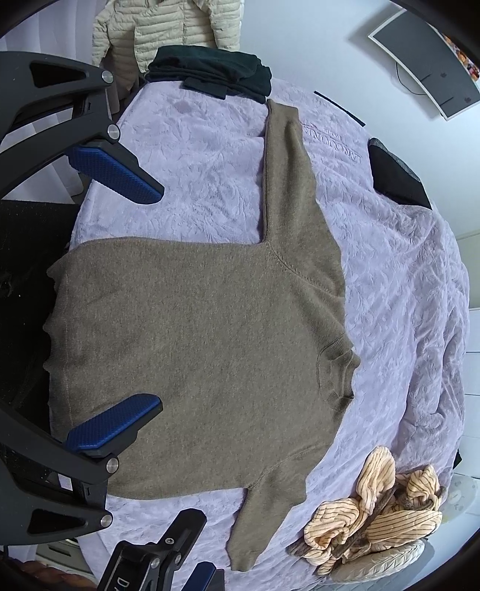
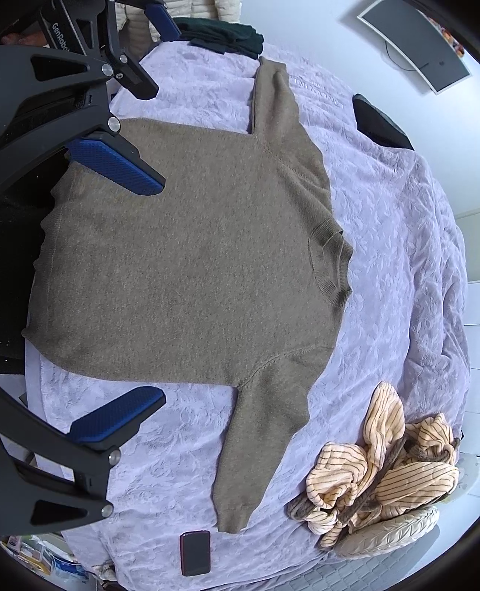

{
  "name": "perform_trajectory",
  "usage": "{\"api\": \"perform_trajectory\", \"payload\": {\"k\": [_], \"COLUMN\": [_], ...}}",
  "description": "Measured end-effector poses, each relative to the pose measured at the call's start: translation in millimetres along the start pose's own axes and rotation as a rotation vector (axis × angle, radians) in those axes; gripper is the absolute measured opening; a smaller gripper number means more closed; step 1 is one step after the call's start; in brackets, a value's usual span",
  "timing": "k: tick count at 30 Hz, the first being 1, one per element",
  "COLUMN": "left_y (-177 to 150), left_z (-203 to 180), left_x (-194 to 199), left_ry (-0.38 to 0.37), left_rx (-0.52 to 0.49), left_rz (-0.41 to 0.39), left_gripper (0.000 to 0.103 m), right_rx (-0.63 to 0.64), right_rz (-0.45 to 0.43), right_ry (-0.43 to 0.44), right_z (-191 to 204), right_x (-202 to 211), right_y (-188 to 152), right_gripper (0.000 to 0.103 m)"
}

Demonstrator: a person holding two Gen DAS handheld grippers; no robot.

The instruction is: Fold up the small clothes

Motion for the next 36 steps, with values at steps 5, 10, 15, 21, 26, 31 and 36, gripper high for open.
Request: {"api": "perform_trajectory", "payload": {"k": [5,10,15,21,26,31,36], "left_y": [5.0,12.0,17.1,28.1,37.8,50.4,69.8], "left_z": [11.0,17.0,11.9,7.6,18.0,48.9,101.8], "left_x": [3.1,3.0,-3.8,-13.6,-29.2,-44.3,-66.5], "left_ry": [0.013,0.016,-0.028,-0.091,-0.146,-0.181,-0.208], "left_rx": [0.016,-0.013,-0.072,-0.165,-0.191,-0.145,-0.044], "left_rz": [-0.001,-0.006,-0.001,0.003,0.021,0.028,0.025], "left_gripper": [0.103,0.103,0.103,0.103,0.103,0.103,0.103], "right_rx": [-0.008,-0.033,-0.063,-0.117,-0.152,-0.151,-0.108], "right_rz": [0.002,0.0,-0.001,0.014,0.031,0.056,0.068], "right_ry": [0.009,0.009,-0.011,-0.053,-0.074,-0.089,-0.087], "right_z": [1.6,3.9,9.4,18.6,32.4,52.8,88.5], "right_x": [-3.9,-6.9,-9.5,-14.4,-22.3,-33.6,-45.5], "right_y": [0.9,2.9,6.4,12.7,18.0,25.4,38.3], "right_gripper": [0.103,0.103,0.103,0.103,0.103,0.103,0.103]}}
Point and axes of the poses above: each gripper's, at about its wrist camera, not at the fingertips, and x roughly against the way its jaws point, z to its left, y to its top, the point moved 9 cm from there along -x, roughly the way its jaws point
